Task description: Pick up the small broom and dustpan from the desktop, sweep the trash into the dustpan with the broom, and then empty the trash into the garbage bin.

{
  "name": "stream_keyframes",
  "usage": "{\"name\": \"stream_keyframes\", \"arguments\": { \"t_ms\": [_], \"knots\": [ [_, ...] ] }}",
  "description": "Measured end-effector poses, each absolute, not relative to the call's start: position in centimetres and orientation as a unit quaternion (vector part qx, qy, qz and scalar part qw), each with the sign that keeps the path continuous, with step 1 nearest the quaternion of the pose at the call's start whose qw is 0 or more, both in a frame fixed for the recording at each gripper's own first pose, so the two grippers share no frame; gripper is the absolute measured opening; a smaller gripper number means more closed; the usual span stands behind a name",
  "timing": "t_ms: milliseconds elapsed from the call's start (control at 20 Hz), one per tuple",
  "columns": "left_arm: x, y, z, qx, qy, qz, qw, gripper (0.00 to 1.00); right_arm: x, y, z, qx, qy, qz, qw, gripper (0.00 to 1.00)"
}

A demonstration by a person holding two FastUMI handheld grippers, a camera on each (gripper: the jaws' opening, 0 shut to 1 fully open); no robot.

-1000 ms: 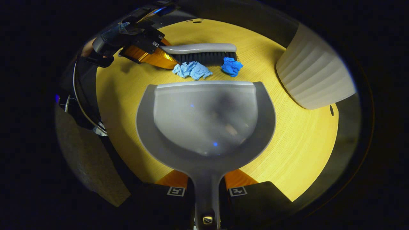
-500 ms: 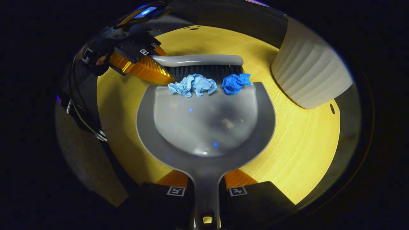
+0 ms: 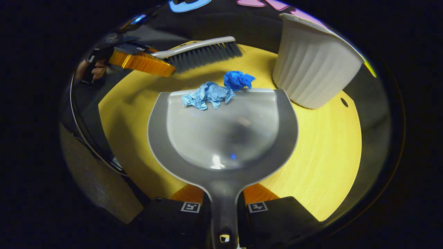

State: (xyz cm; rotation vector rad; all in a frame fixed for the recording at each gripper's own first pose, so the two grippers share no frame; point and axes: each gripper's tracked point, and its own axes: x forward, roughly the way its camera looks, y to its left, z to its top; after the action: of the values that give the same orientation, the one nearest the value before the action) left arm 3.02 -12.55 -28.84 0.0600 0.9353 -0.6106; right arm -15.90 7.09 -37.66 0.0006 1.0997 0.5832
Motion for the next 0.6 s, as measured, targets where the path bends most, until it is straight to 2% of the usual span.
{"name": "stream_keyframes", "arguments": {
  "t_ms": [150,200,600],
  "knots": [
    [4.0,-10.4,-28.7,0.021,0.435,-0.283,0.855,0.31,-16.7,6.8,-36.5,0.024,0.513,0.238,0.824,0.35],
    [4.1,-10.0,-29.2,0.019,0.435,-0.283,0.855,0.28,-16.9,6.5,-36.3,0.029,0.515,0.228,0.826,0.34],
    [3.9,-10.0,-35.1,0.044,0.494,-0.308,0.812,0.28,-21.0,6.4,-35.5,-0.009,0.575,0.233,0.784,0.35]
  ]
}}
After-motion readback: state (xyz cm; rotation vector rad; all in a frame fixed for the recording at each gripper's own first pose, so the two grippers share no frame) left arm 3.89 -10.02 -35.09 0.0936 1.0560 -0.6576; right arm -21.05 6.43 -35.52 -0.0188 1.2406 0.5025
